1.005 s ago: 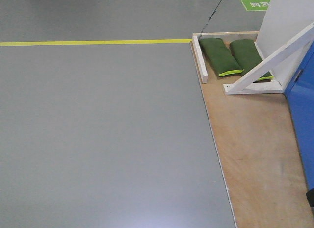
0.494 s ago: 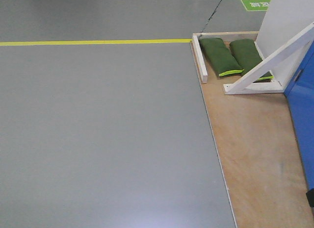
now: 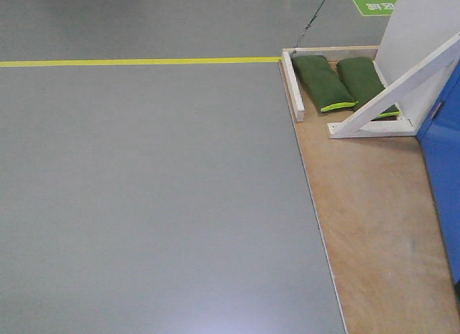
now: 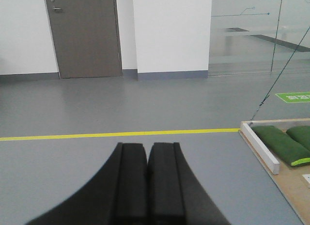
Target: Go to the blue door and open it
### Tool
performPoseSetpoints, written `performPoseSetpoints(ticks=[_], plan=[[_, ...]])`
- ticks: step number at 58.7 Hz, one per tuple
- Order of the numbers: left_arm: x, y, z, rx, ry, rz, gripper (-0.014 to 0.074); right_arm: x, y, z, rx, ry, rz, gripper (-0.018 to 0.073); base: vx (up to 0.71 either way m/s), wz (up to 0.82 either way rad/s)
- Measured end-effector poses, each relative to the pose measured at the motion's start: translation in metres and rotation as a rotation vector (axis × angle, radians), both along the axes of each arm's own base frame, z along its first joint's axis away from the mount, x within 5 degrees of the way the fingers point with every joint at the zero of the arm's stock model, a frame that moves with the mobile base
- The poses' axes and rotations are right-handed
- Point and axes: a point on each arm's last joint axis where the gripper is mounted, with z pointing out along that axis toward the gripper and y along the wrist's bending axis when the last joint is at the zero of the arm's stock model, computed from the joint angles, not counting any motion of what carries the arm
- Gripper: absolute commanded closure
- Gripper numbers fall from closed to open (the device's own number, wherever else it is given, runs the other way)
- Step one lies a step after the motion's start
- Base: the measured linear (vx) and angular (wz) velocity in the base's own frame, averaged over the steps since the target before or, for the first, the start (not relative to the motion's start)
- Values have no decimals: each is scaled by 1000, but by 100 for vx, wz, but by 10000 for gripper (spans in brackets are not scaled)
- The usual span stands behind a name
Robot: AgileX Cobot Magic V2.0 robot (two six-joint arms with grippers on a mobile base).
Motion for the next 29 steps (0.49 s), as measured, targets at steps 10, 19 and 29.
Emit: performPoseSetpoints(ticks=[10,19,29], plan=[[0,0,0,0,0,0,524,-12,0,63,-24,-143,-7,561,0,0],[0,0,0,0,0,0,524,-15,1,125,-33,-241,-6,561,0,0],[0,0,0,0,0,0,524,1,1,197,-42,-344,5,561,0,0]])
